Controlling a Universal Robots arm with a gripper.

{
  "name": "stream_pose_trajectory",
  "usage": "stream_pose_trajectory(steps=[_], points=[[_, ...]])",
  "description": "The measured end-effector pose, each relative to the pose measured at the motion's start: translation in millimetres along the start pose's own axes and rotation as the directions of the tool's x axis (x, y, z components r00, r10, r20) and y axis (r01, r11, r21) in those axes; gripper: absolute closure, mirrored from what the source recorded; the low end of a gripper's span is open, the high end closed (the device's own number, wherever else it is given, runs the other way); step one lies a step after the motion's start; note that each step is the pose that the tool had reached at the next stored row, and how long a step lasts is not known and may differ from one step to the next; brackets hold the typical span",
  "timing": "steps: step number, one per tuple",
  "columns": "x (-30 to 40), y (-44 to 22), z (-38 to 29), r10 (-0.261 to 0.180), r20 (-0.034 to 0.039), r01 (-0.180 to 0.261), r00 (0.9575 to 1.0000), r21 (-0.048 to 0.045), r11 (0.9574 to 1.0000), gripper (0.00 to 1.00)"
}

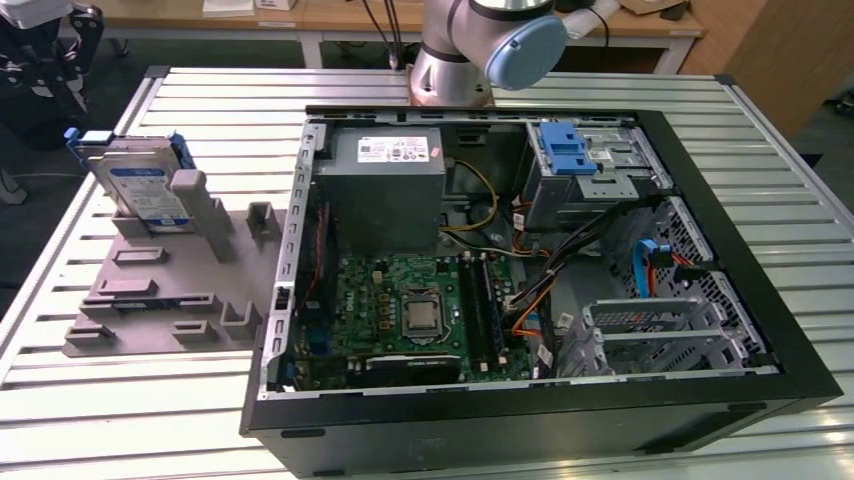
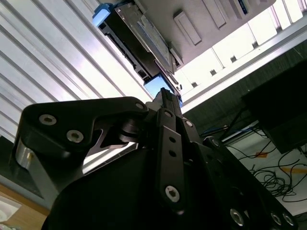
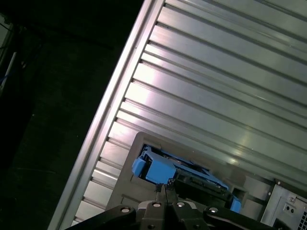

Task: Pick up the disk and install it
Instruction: 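Pick up the disk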

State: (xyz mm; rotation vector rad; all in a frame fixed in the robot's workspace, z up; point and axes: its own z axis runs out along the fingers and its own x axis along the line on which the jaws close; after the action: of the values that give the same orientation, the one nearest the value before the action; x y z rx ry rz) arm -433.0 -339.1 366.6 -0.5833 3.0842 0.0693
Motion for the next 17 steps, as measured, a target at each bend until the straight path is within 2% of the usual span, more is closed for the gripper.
stream_pose_trajectory(steps=[17], points=[[0.0, 0.0, 0.0, -0.011, -0.0005, 0.011, 0.9999, -0.0001, 0.9999, 0.89]])
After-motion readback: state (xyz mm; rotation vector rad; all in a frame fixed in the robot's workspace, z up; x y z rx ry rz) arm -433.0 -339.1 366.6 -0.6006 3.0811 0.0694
